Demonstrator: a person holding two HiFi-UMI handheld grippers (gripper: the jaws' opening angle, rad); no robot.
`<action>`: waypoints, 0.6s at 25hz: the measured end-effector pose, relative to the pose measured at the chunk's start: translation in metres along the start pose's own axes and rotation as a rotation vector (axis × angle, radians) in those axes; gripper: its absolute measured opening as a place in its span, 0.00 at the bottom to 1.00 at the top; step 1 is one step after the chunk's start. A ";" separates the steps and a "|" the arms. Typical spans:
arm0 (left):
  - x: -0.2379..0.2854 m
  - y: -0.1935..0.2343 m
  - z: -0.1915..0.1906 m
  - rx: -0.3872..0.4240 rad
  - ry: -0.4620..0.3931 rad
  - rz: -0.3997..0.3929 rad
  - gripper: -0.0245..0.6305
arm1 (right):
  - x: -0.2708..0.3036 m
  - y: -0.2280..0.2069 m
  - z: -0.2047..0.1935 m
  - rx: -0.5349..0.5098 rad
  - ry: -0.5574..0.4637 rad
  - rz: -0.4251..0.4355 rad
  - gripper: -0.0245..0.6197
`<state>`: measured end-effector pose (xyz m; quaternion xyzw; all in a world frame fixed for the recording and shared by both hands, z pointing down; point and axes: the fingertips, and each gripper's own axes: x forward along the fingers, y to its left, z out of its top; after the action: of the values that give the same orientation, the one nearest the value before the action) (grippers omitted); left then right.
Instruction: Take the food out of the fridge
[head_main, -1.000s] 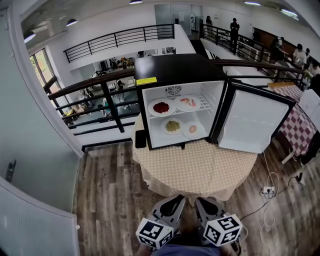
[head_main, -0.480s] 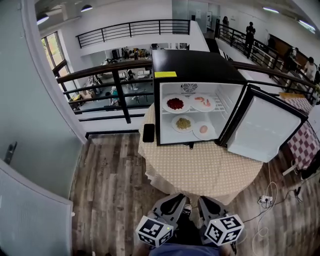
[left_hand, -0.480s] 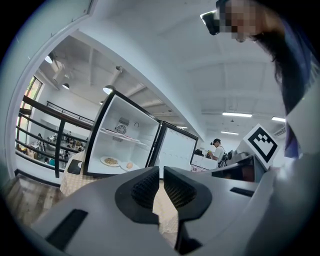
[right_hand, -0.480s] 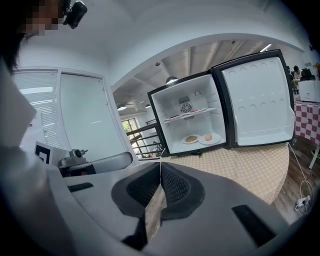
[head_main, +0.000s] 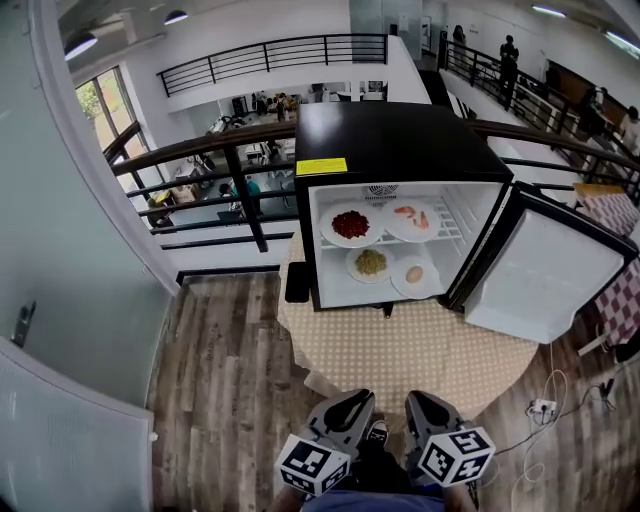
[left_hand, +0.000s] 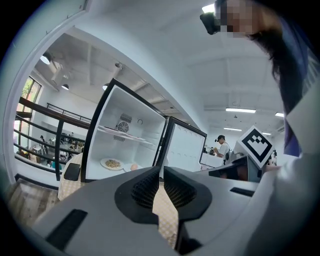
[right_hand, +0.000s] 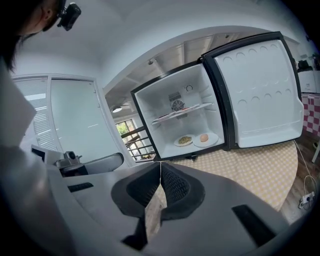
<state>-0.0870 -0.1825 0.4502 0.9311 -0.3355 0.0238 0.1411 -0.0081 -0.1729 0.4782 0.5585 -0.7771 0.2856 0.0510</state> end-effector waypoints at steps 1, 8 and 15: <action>0.009 0.004 0.002 0.004 -0.004 0.005 0.08 | 0.006 -0.008 0.004 0.004 0.000 0.000 0.07; 0.069 0.029 0.017 0.009 0.004 0.016 0.08 | 0.038 -0.051 0.039 0.029 -0.010 -0.023 0.07; 0.123 0.041 0.001 0.012 0.102 -0.054 0.08 | 0.071 -0.089 0.054 0.056 -0.003 -0.030 0.07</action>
<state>-0.0173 -0.2890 0.4764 0.9382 -0.3025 0.0693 0.1529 0.0586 -0.2787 0.4957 0.5718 -0.7604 0.3054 0.0387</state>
